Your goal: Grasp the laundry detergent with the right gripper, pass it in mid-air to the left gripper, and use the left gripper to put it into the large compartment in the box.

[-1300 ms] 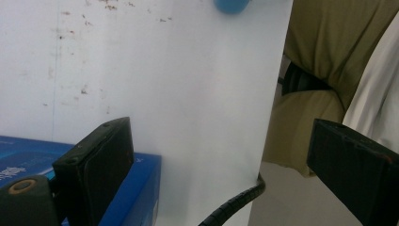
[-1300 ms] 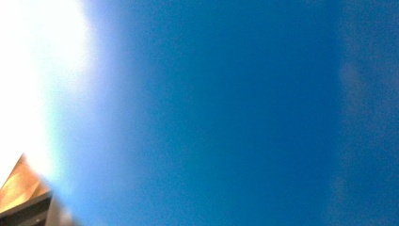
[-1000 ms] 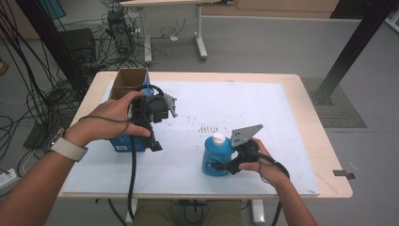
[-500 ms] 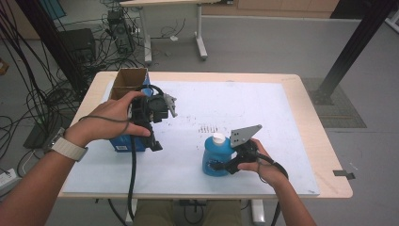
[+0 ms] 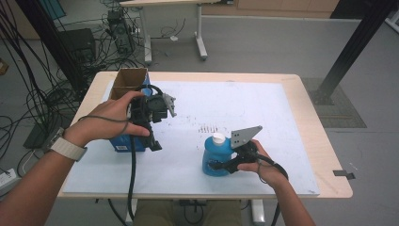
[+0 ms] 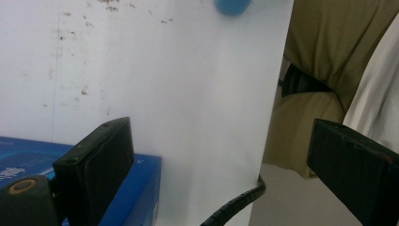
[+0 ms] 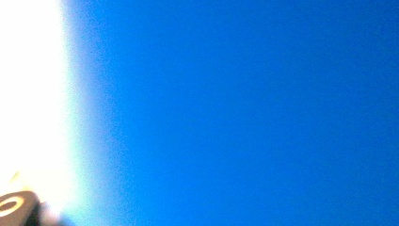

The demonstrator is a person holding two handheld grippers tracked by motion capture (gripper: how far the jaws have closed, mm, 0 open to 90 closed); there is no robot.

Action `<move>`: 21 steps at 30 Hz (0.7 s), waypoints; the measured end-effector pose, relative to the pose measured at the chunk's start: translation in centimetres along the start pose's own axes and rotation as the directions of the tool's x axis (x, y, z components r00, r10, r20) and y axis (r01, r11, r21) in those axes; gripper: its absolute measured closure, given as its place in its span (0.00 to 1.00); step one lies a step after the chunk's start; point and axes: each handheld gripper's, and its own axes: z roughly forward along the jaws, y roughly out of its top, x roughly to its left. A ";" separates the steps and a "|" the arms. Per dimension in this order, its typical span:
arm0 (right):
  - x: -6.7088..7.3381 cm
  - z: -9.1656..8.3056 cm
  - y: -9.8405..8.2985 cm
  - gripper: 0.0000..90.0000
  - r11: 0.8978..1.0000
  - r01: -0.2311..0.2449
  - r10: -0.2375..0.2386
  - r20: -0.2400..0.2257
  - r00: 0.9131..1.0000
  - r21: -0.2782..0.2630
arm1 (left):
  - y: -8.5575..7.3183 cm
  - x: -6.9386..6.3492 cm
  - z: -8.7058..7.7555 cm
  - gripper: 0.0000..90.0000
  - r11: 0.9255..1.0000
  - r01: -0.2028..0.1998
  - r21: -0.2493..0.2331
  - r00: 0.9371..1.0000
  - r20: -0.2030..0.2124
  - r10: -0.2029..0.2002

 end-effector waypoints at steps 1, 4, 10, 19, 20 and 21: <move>0.0 0.0 0.0 0.46 1.000 0.005 -0.005 -0.002 1.000 -0.003 | 0.0 0.0 0.0 0.09 1.000 0.000 0.001 1.000 0.000 0.000; 0.0 0.0 -0.1 0.46 1.000 0.007 -0.007 -0.003 1.000 -0.005 | 0.0 0.0 0.0 0.09 1.000 0.000 0.001 1.000 0.000 0.000; 0.0 0.0 -0.1 0.47 1.000 0.013 -0.013 -0.005 1.000 -0.006 | 0.0 -0.1 0.0 0.09 1.000 0.002 0.000 1.000 0.000 -0.002; -0.1 0.0 -0.2 0.47 1.000 0.009 -0.009 -0.007 1.000 -0.014 | 0.0 -0.1 0.0 0.09 1.000 0.000 0.000 1.000 0.001 0.000; -0.1 0.0 -0.2 0.47 1.000 0.010 -0.010 -0.007 1.000 -0.014 | 0.0 -0.1 0.0 0.09 1.000 0.000 0.000 1.000 0.001 0.000; -0.1 0.0 -0.2 0.47 1.000 0.010 -0.010 -0.007 1.000 -0.014 | 0.0 -0.1 0.0 0.09 1.000 0.000 0.000 1.000 0.001 0.000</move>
